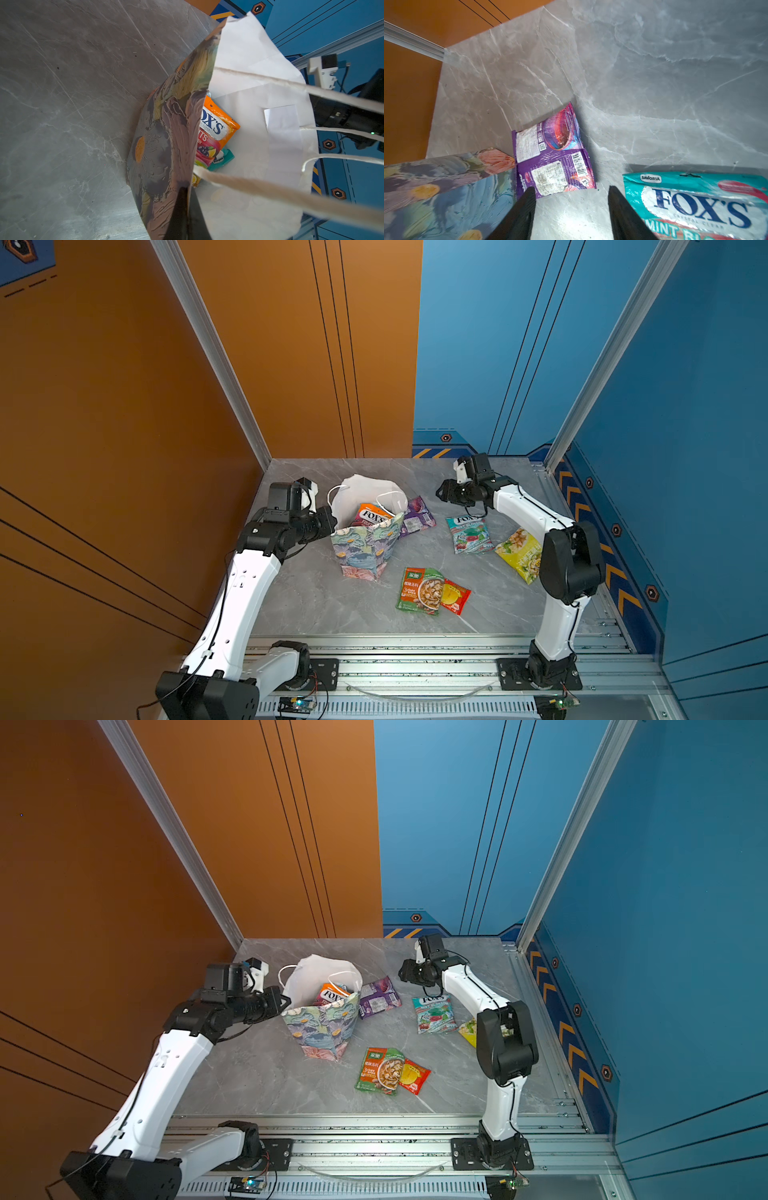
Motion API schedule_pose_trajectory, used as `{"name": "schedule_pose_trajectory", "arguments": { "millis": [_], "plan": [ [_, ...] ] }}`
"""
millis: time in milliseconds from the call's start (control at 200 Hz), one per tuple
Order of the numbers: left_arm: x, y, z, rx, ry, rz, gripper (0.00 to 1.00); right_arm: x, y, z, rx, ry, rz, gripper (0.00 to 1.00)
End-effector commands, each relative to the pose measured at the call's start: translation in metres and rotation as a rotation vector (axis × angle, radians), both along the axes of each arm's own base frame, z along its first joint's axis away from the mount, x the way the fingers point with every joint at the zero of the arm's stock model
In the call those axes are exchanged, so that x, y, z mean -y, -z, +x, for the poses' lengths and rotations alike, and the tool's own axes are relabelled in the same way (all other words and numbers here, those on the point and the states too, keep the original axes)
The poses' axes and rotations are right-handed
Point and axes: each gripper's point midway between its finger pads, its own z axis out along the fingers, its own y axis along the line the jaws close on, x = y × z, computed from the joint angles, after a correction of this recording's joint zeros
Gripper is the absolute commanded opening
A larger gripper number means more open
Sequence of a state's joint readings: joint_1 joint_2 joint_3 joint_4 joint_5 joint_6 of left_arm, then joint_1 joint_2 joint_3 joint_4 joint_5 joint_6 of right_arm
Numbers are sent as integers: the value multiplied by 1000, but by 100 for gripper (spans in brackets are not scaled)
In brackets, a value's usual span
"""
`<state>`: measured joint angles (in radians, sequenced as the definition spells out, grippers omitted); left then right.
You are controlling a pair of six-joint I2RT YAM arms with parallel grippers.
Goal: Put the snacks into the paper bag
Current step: 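Move the right gripper down to the purple berry packet beside the bag, then close the right gripper on the purple berry packet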
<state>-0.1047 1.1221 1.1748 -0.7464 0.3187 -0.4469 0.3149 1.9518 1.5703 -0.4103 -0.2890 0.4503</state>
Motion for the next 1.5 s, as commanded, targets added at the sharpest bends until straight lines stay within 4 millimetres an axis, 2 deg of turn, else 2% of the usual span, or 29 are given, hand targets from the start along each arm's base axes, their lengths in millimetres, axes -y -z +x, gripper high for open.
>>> {"name": "schedule_pose_trajectory", "arguments": {
  "millis": [0, 65, 100, 115, 155, 420, 591, 611, 816, 951, 1121, 1231, 1346, 1386, 1406, 1497],
  "plan": [
    [3, -17, 4, 57, 5, -35, 0, -7, 10, 8, -32, -17, 4, 56],
    [3, -17, 4, 56, 8, -37, 0, -13, 22, 11, -59, -34, 5, 55],
    [3, -16, 4, 54, 8, -37, 0, -16, 20, 11, -55, -41, 6, 55],
    [4, -16, 5, 54, 9, -37, 0, -16, 33, 12, -78, -41, -1, 55],
    [3, -16, 4, 54, 8, -37, 0, -19, 41, 13, -89, -46, -6, 55],
    [3, -17, 4, 55, 7, -40, 0, -32, 72, 19, -143, -68, -29, 54],
    [3, -17, 4, 56, 6, -40, 0, -43, 94, 13, -187, -88, -38, 54],
    [3, -17, 4, 57, 4, -39, 0, -46, 86, 19, -165, -91, -29, 54],
    [3, -17, 3, 58, 5, -38, 0, -54, 102, 14, -191, -99, -41, 53],
    [3, -17, 3, 57, 4, -38, 0, -58, 111, 11, -212, -100, -33, 42],
    [3, -19, 3, 62, 4, -38, 0, -60, 113, 12, -209, -86, -16, 30],
    [3, -18, 3, 60, 5, -39, 0, -61, 109, 15, -196, -81, -6, 17],
    [3, -19, 3, 63, 7, -41, 0, -62, 96, 19, -166, -81, 5, 3],
    [3, -19, 3, 64, 5, -39, 0, -62, 91, 20, -155, -82, 9, 1],
    [3, -19, 3, 64, 5, -39, 0, -60, 97, 14, -172, -82, 2, 0],
    [2, -19, 3, 64, 4, -40, 0, -59, 80, 16, -138, -80, 12, 0]
  ]
}}
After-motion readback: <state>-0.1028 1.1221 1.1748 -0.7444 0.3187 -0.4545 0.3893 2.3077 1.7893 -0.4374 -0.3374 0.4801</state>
